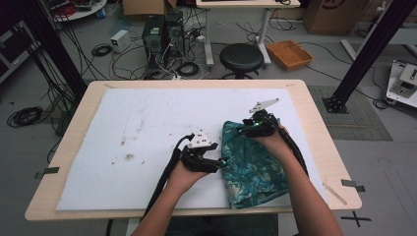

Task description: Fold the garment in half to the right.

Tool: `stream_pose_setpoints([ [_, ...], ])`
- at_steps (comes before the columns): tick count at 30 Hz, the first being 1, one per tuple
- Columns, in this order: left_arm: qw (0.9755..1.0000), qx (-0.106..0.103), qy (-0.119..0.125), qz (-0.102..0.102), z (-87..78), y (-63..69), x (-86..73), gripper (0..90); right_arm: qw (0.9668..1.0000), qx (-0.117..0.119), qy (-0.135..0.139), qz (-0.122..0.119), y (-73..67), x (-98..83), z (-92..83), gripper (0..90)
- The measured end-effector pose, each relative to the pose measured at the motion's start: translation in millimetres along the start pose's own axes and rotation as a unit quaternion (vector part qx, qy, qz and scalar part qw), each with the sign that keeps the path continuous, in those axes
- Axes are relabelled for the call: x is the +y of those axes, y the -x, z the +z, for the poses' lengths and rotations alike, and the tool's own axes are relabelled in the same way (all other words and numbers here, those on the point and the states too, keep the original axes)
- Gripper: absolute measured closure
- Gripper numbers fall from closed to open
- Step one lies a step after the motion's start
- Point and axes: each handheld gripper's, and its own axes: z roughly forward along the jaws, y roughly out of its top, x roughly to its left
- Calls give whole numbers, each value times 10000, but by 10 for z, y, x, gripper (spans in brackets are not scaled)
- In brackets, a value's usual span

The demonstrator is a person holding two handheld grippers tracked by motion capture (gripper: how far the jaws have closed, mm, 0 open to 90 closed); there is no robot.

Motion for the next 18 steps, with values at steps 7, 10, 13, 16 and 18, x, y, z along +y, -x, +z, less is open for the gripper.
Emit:
stream_pose_setpoints([
  [7,9999,116,34,-64,-77,-32,-67,359,9992,3,-241,-304,-128,84,297,668],
  [10,9998,159,31,-88,-110,-52,-94,360,9991,33,-313,-266,-125,76,404,677],
  [13,9997,174,59,-136,-131,-64,-115,359,9988,68,-395,-287,-149,82,501,680],
  [16,9998,170,51,-132,-136,-68,-131,360,9984,114,-453,-317,-189,93,589,685],
  [18,9998,173,48,-124,-133,-71,-138,359,9987,123,-417,-276,-194,104,604,685],
])
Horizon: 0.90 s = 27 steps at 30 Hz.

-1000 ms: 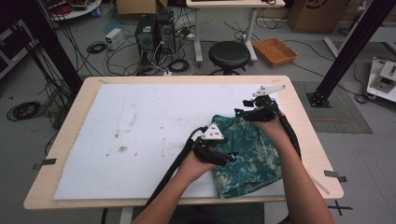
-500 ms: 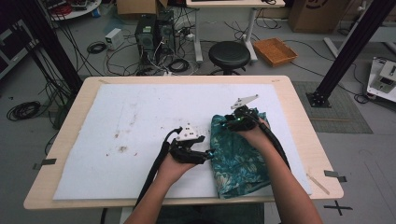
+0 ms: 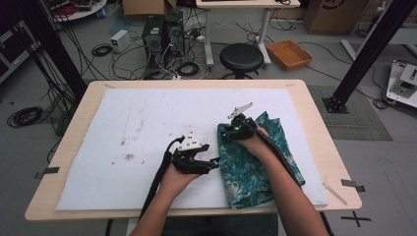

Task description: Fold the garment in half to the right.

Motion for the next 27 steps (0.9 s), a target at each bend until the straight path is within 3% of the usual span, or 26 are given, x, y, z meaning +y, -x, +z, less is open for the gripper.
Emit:
stream_pose_setpoints([
  [5,10000,2,-22,-4,-4,-2,-13,359,9999,-85,-95,51,38,-19,-144,630],
  [10,10000,32,19,-26,-32,-9,-9,360,9983,-366,245,370,220,-200,-496,632],
  [18,10000,73,-11,-33,-65,-22,-39,359,9910,-972,-2,915,560,-685,-740,633],
  [27,9998,192,11,-96,-132,-75,-71,359,9835,-1344,88,1209,707,-1005,-933,639],
])
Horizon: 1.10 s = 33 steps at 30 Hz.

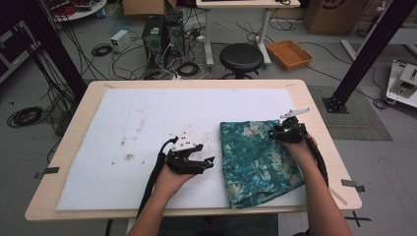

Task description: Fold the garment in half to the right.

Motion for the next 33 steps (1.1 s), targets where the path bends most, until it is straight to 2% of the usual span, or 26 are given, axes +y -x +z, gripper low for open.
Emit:
stream_pose_setpoints([
  [4,10000,34,-33,-16,-21,-14,-26,359,9999,-162,44,26,29,-29,-64,643],
  [8,10000,45,-10,-15,-41,-26,-33,359,9983,-267,484,160,52,16,-188,635],
  [11,10000,81,10,-1,-60,-38,-30,359,9969,-411,633,226,91,82,-217,610],
  [14,9999,122,5,-19,-81,-53,-40,360,9968,-436,592,305,115,133,-148,626],
  [16,9999,151,-5,-40,-94,-67,-51,359,9977,-339,500,296,119,138,-58,709],
  [19,9998,191,-16,-53,-123,-92,-67,359,9992,-253,211,218,94,119,58,867],
  [21,9998,211,-10,-72,-140,-109,-76,360,9994,-271,153,174,92,112,79,891],
  [23,9997,245,-5,-92,-153,-123,-82,359,9989,-399,182,176,110,114,43,894],
  [26,9996,268,16,-110,-164,-135,-93,359,9981,-486,254,289,156,108,-32,895],
  [28,9995,281,16,-111,-164,-142,-104,359,9981,-473,289,265,164,95,-64,892],
  [31,9994,315,15,-127,-172,-154,-123,360,9977,-359,493,307,130,72,-149,760],
  [33,9994,338,17,-124,-188,-168,-135,360,9974,-191,614,338,93,53,-231,633],
])
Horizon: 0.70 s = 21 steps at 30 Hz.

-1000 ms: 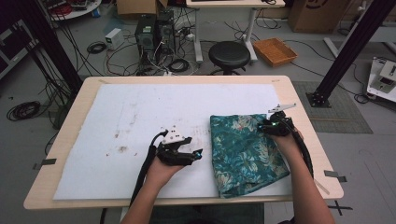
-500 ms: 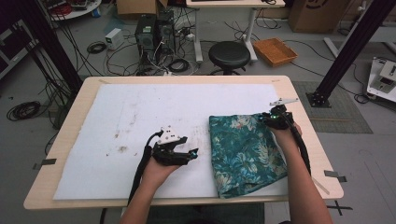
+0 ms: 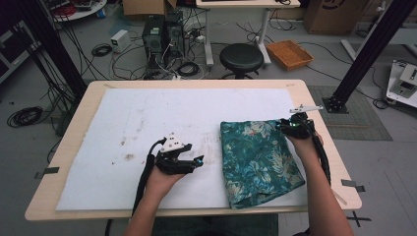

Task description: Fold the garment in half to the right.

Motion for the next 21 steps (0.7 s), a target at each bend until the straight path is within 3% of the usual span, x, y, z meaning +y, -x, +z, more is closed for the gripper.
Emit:
stream_pose_setpoints([
  [5,9999,84,38,-45,-63,-49,-34,359,9993,331,126,-88,-144,-136,-258,567],
  [11,9999,99,54,-85,-111,-69,-78,359,9974,657,4,-305,-418,-495,-555,516],
  [16,9999,112,25,-64,-97,-60,-93,359,9964,817,-31,-229,-578,-776,-733,507],
  [21,9998,172,57,-74,-102,-61,-109,351,9957,884,-79,-251,-702,-936,-801,500],
])
